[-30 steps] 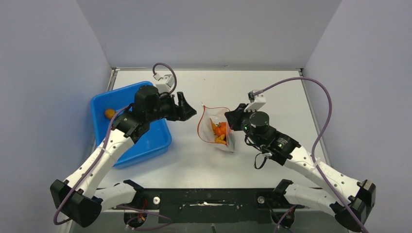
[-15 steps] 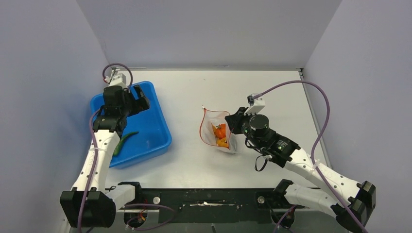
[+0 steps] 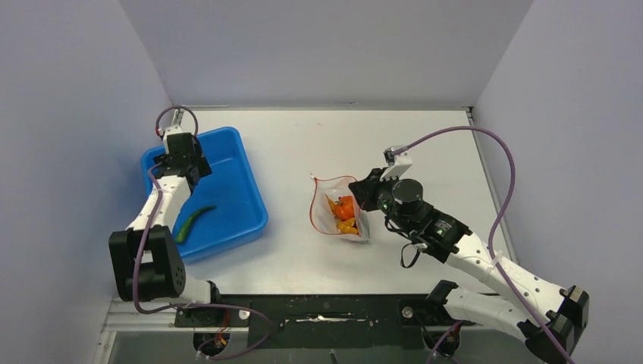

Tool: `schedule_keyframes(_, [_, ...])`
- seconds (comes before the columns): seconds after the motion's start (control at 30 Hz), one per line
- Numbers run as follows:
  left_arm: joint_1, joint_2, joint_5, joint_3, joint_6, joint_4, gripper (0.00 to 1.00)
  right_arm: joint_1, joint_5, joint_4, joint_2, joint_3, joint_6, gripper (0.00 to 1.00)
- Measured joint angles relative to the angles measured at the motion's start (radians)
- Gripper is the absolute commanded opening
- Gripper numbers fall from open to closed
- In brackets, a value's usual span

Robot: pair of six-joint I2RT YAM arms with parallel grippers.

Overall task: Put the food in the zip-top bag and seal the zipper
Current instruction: Pick up the fake vegetable from the bin.

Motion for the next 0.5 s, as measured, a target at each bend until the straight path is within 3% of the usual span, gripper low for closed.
schedule_keyframes(0.5, [0.099,0.295,-0.132,0.107,0.081,0.065,0.66,-0.001,0.006,-0.070,0.012,0.089,-0.029,0.00])
